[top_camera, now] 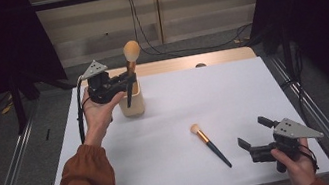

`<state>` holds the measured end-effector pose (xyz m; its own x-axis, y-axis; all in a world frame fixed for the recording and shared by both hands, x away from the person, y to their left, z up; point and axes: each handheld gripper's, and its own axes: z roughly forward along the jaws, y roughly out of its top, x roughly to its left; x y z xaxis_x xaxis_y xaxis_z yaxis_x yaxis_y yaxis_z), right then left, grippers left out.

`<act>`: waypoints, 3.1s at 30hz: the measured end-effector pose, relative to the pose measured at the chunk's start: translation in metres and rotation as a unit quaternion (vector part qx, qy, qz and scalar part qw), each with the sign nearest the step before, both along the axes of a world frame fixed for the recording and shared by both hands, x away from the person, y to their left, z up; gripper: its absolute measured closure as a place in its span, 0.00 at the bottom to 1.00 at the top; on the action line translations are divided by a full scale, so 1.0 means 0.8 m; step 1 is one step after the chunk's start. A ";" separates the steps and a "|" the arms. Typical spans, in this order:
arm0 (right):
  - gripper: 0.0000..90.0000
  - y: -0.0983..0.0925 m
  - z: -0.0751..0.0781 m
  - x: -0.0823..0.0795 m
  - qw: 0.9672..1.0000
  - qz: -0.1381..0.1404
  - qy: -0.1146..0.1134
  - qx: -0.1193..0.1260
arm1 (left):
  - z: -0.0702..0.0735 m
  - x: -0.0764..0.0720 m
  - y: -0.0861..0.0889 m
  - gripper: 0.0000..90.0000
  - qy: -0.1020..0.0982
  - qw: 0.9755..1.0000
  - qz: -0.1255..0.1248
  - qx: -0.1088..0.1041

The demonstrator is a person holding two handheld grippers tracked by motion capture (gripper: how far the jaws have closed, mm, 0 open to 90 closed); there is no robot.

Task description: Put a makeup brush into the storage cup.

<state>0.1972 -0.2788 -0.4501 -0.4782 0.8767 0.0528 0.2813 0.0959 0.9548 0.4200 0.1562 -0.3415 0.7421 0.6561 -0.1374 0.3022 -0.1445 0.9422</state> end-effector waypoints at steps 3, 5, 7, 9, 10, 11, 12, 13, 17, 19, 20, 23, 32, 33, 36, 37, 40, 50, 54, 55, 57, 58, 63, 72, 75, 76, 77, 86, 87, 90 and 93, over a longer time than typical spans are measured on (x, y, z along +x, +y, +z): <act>0.00 0.000 0.000 0.000 1.000 0.000 0.001 0.001 | 0.005 0.003 0.001 0.80 -0.001 1.000 0.000 -0.004; 0.00 0.000 0.001 -0.001 1.000 0.000 -0.002 0.000 | 0.009 0.005 0.000 0.80 -0.001 1.000 -0.006 -0.001; 0.00 0.000 0.000 -0.001 1.000 0.000 -0.002 0.001 | 0.013 0.006 -0.001 0.80 -0.005 1.000 -0.007 0.001; 0.00 0.000 0.000 -0.001 1.000 0.000 -0.002 0.001 | 0.017 0.007 -0.002 0.80 -0.009 1.000 -0.007 -0.001; 0.00 0.000 0.000 -0.001 1.000 0.000 -0.002 0.001 | 0.019 0.008 -0.002 0.80 -0.012 1.000 -0.006 0.001; 0.00 0.000 0.000 0.000 1.000 0.000 -0.002 0.002 | 0.020 0.009 -0.002 0.80 -0.012 1.000 -0.006 0.000; 0.00 0.000 0.001 -0.001 1.000 0.001 -0.002 0.001 | 0.023 0.012 -0.003 0.80 -0.016 1.000 -0.003 -0.001; 0.00 0.000 0.001 -0.001 1.000 0.001 -0.002 0.001 | 0.025 0.014 -0.003 0.80 -0.017 1.000 -0.004 -0.004; 0.00 -0.001 0.000 -0.001 1.000 0.001 -0.003 0.000 | 0.028 0.021 -0.001 0.80 -0.017 1.000 0.006 -0.008; 0.00 -0.001 0.000 -0.001 1.000 0.001 -0.002 0.001 | 0.028 0.023 -0.001 0.80 -0.019 1.000 0.010 -0.010; 0.00 -0.001 0.000 -0.001 1.000 0.001 -0.002 0.002 | 0.029 0.028 0.000 0.80 -0.019 1.000 0.012 -0.012; 0.00 -0.001 0.000 -0.001 1.000 0.002 -0.003 0.000 | 0.028 0.031 0.002 0.80 -0.020 0.999 0.017 -0.022; 0.00 0.000 0.000 -0.001 1.000 0.001 -0.001 0.003 | 0.024 0.045 0.004 0.80 -0.048 0.998 0.037 -0.021; 0.00 0.000 0.000 -0.001 1.000 0.001 -0.002 0.002 | 0.024 0.047 0.005 0.80 -0.047 0.998 0.038 -0.022; 0.00 -0.001 0.000 -0.001 1.000 0.001 0.000 0.003 | 0.018 0.052 0.008 0.80 -0.044 0.998 0.044 -0.018; 0.00 -0.001 0.000 -0.001 1.000 0.001 0.000 0.003 | 0.018 0.052 0.008 0.80 -0.044 0.998 0.044 -0.018; 0.00 -0.001 0.000 -0.001 1.000 0.000 -0.001 0.002 | 0.014 0.055 0.010 0.80 -0.044 0.998 0.049 -0.017; 0.00 -0.001 0.000 -0.001 1.000 0.001 0.000 0.001 | -0.002 0.062 0.006 0.80 -0.041 0.997 0.057 -0.009; 0.00 -0.001 0.000 -0.001 1.000 0.001 0.000 0.003 | -0.008 0.064 0.008 0.80 -0.039 0.998 0.058 -0.007; 0.00 -0.001 0.000 -0.001 1.000 0.000 0.000 0.003 | -0.010 0.064 0.008 0.80 -0.038 0.997 0.060 -0.008; 0.00 -0.001 0.000 -0.001 1.000 0.001 0.001 0.003 | -0.016 0.064 0.009 0.80 -0.035 0.997 0.063 -0.012; 0.00 -0.001 0.000 -0.001 1.000 0.001 0.001 0.003 | -0.019 0.063 0.010 0.80 -0.034 0.997 0.063 -0.010; 0.00 -0.001 0.000 -0.001 1.000 0.001 0.000 0.000 | -0.032 0.064 0.013 0.80 -0.029 0.997 0.066 -0.005; 0.00 -0.001 0.000 -0.001 1.000 0.000 0.001 0.003 | -0.046 0.066 0.018 0.80 -0.021 0.997 0.072 -0.001; 0.00 -0.001 0.000 -0.001 1.000 0.001 0.000 0.001 | -0.050 0.066 0.019 0.80 -0.017 0.997 0.072 -0.001; 0.00 -0.001 0.000 -0.001 1.000 0.001 0.001 0.002 | -0.051 0.066 0.019 0.80 -0.017 0.997 0.073 -0.001; 0.00 -0.001 0.000 -0.001 1.000 0.001 0.001 0.000 | -0.053 0.066 0.018 0.80 -0.015 0.997 0.071 0.001; 0.00 -0.001 -0.001 -0.001 1.000 0.002 0.001 0.000 | -0.064 0.066 0.019 0.80 -0.007 0.998 0.070 0.008; 0.00 -0.001 -0.001 -0.001 1.000 0.002 0.001 0.000 | -0.065 0.065 0.019 0.80 -0.006 0.998 0.069 0.008; 0.00 -0.001 0.000 -0.001 1.000 0.002 0.001 0.000 | -0.066 0.065 0.020 0.80 0.000 0.998 0.069 0.009; 0.00 -0.001 0.000 -0.001 1.000 0.002 0.001 0.000 | -0.068 0.063 0.020 0.80 0.004 0.998 0.067 0.009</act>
<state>0.1964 -0.2794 -0.4504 -0.4822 0.8745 0.0527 0.2824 0.0982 0.9543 0.4708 0.1725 -0.3957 0.6470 0.7512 -0.1308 0.3276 -0.1190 0.9373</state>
